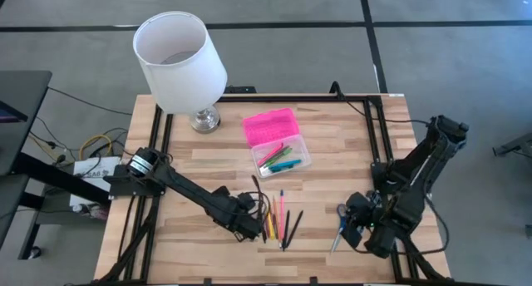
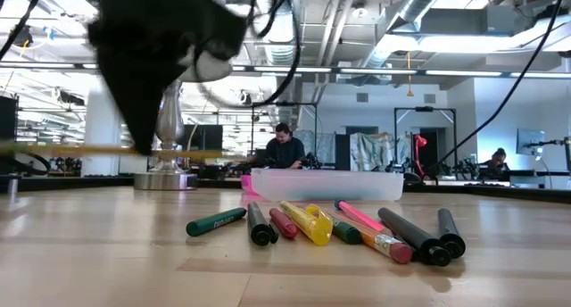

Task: Pick & place school supplies into a supply box
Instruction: Put the yellow pencil into the pink supply box

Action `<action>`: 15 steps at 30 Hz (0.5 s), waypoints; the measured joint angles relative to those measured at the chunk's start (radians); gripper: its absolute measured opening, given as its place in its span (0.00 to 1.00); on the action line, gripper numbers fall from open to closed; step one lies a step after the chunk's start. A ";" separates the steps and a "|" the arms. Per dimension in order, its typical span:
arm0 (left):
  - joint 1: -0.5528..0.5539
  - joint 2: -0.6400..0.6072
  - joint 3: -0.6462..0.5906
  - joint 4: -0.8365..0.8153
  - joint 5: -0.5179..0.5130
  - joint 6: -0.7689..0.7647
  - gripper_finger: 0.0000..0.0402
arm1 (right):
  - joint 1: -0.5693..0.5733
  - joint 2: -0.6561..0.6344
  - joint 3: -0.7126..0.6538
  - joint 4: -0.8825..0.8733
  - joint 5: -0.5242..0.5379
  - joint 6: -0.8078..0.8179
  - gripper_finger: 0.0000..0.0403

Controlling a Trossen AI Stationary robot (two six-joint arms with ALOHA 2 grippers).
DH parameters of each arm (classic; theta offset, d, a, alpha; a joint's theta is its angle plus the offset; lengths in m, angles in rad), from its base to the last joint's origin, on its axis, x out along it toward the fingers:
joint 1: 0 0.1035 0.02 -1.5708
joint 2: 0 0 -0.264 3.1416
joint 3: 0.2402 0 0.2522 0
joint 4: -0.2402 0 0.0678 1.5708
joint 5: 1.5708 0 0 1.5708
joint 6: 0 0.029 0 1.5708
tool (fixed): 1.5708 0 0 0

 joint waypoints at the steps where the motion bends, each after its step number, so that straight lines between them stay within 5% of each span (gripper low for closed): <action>1: 0.007 -0.001 0.023 -0.017 -0.017 0.019 0.00 | -0.004 0.014 0.000 0.006 -0.008 0.000 0.31; 15: 0.290 -0.005 0.187 0.106 -0.142 0.509 0.00 | -0.008 0.075 0.000 0.073 -0.024 0.056 0.31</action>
